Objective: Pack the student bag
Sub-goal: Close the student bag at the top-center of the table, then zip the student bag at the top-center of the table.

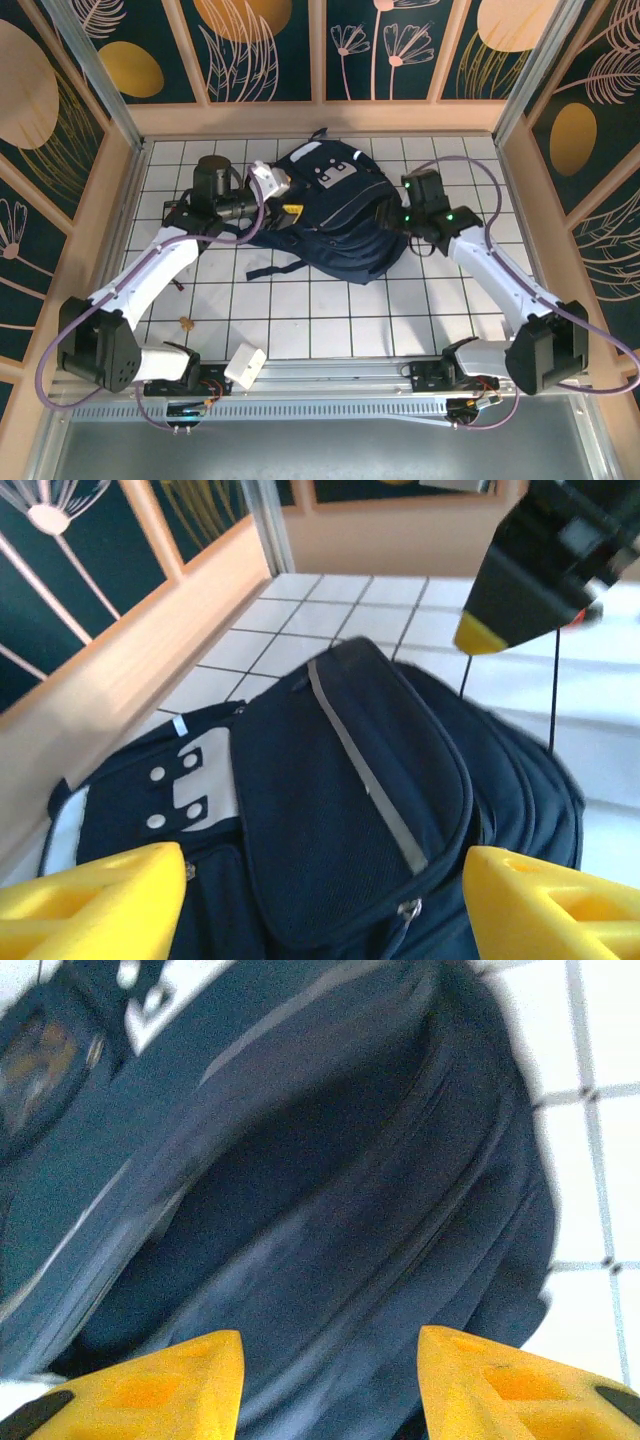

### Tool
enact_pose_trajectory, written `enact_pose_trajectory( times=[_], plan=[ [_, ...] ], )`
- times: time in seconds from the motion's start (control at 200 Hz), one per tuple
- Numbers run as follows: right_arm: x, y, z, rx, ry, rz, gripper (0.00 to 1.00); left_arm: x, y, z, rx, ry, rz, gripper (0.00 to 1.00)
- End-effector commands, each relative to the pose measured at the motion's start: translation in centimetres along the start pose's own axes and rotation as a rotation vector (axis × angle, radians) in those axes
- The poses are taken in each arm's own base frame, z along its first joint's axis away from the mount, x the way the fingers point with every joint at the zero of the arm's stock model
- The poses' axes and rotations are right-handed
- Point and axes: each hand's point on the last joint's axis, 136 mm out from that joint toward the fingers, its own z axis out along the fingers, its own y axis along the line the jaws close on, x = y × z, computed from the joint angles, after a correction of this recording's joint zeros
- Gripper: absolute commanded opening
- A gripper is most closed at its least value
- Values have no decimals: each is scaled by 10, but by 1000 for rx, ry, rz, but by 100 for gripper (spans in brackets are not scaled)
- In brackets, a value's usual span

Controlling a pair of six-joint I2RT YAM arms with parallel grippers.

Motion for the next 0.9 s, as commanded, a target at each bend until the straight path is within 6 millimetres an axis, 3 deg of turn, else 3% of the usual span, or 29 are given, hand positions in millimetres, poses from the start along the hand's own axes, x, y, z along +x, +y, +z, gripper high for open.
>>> enact_pose_trajectory(
  times=[0.0,0.095,0.175,0.245,0.48,0.761,0.896],
  plan=[
    [38,38,-7,-89,108,86,49,78,-37,9,135,177,319,71],
    [48,96,-9,-270,158,175,48,97,-16,26,130,219,434,63],
    [43,112,-10,-302,153,251,47,103,4,40,189,283,515,58],
    [33,107,-13,-271,119,280,48,110,11,47,253,331,573,53],
    [19,72,-27,-213,50,343,47,111,15,61,235,279,697,53],
    [19,56,-22,-228,57,419,48,128,-21,85,339,274,724,51],
    [17,57,-22,-232,58,415,48,129,-18,96,321,284,703,43]
  ],
)
